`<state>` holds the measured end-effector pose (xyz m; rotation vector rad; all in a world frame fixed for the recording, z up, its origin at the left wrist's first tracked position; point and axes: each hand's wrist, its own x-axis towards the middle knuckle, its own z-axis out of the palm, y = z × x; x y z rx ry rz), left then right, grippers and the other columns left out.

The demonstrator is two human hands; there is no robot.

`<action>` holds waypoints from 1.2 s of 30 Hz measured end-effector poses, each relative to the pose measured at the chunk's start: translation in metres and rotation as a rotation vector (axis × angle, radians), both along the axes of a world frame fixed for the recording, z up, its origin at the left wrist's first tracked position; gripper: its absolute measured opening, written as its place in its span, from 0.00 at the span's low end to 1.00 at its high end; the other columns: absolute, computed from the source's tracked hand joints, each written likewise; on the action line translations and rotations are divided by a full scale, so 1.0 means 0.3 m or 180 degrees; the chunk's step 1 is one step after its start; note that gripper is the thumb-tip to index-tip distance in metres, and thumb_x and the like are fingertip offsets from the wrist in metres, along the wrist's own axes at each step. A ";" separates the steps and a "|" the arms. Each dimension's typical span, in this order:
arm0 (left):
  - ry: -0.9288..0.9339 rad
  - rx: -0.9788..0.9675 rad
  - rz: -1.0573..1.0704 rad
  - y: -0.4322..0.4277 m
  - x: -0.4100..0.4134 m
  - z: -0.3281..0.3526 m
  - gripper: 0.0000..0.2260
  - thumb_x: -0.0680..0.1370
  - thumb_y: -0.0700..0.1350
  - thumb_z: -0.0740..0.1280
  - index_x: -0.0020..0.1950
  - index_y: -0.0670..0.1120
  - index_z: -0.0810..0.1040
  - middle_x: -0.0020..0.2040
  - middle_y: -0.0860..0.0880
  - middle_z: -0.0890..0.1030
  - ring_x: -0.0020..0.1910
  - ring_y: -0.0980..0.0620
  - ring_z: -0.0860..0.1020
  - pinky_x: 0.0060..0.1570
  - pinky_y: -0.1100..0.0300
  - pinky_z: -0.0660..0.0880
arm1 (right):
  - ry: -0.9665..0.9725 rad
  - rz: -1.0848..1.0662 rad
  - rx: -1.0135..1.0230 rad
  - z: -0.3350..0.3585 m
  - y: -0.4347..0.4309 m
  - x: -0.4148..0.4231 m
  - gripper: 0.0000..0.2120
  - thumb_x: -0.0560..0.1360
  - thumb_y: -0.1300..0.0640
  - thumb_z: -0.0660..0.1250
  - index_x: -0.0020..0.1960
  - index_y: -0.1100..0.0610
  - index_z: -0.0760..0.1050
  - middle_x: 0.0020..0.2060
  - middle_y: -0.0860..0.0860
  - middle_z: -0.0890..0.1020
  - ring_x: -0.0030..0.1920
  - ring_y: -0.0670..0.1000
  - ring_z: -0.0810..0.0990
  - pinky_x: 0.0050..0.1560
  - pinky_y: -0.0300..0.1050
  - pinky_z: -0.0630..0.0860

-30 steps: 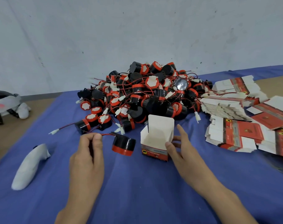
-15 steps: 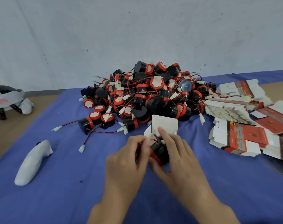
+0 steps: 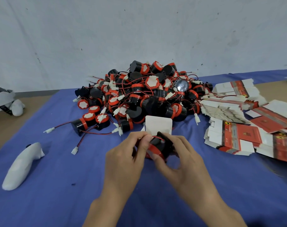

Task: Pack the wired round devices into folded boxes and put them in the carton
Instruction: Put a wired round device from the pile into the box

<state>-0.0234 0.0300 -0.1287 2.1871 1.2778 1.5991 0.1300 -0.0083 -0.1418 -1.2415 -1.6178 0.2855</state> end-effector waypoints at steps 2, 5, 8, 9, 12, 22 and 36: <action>-0.0202 -0.0270 -0.0109 0.001 0.009 0.004 0.07 0.80 0.62 0.59 0.51 0.64 0.76 0.38 0.63 0.79 0.32 0.58 0.76 0.29 0.71 0.68 | 0.0188 0.0053 0.0006 0.009 -0.007 0.001 0.18 0.75 0.40 0.70 0.62 0.29 0.69 0.56 0.35 0.77 0.55 0.35 0.79 0.52 0.24 0.72; -0.0587 -0.0561 -0.0315 0.002 0.027 0.012 0.08 0.79 0.63 0.61 0.50 0.63 0.78 0.40 0.61 0.82 0.35 0.56 0.79 0.31 0.68 0.72 | 0.0547 0.0159 -0.0098 0.019 -0.009 -0.001 0.18 0.74 0.42 0.72 0.60 0.30 0.71 0.55 0.37 0.80 0.57 0.39 0.80 0.53 0.28 0.74; -0.0936 -0.0905 -0.0631 0.001 0.030 0.023 0.07 0.80 0.60 0.65 0.49 0.60 0.80 0.41 0.56 0.83 0.39 0.55 0.80 0.36 0.64 0.76 | 0.0902 0.0299 -0.0190 0.026 -0.013 -0.001 0.18 0.72 0.41 0.71 0.60 0.32 0.73 0.54 0.39 0.82 0.56 0.39 0.82 0.52 0.28 0.75; -0.1017 -0.1011 -0.0731 0.002 0.028 0.027 0.07 0.79 0.58 0.65 0.48 0.59 0.80 0.40 0.56 0.83 0.38 0.57 0.80 0.37 0.66 0.76 | 0.1019 0.0346 -0.0221 0.029 -0.016 -0.001 0.19 0.70 0.39 0.70 0.60 0.32 0.74 0.54 0.39 0.83 0.55 0.39 0.82 0.51 0.28 0.75; -0.1229 -0.1286 -0.0972 0.004 0.018 0.040 0.06 0.78 0.54 0.65 0.45 0.58 0.81 0.37 0.56 0.82 0.35 0.62 0.79 0.36 0.70 0.74 | 0.1334 0.0455 -0.0305 0.037 -0.024 -0.002 0.21 0.66 0.36 0.70 0.59 0.35 0.75 0.52 0.37 0.84 0.53 0.38 0.83 0.50 0.28 0.76; -0.1450 -0.1444 -0.1220 -0.010 0.025 0.035 0.09 0.83 0.44 0.62 0.52 0.54 0.82 0.37 0.56 0.83 0.34 0.61 0.78 0.34 0.71 0.73 | 0.2290 0.0721 -0.0311 0.033 0.001 -0.002 0.16 0.76 0.49 0.72 0.63 0.48 0.79 0.55 0.41 0.86 0.56 0.43 0.84 0.52 0.33 0.79; -0.1274 -0.1312 -0.1325 -0.077 0.085 0.000 0.12 0.81 0.54 0.65 0.64 0.65 0.75 0.61 0.62 0.81 0.59 0.62 0.80 0.51 0.70 0.76 | 0.2368 0.0841 -0.0563 0.025 0.016 0.023 0.31 0.68 0.42 0.72 0.70 0.35 0.70 0.54 0.47 0.85 0.56 0.47 0.84 0.56 0.38 0.80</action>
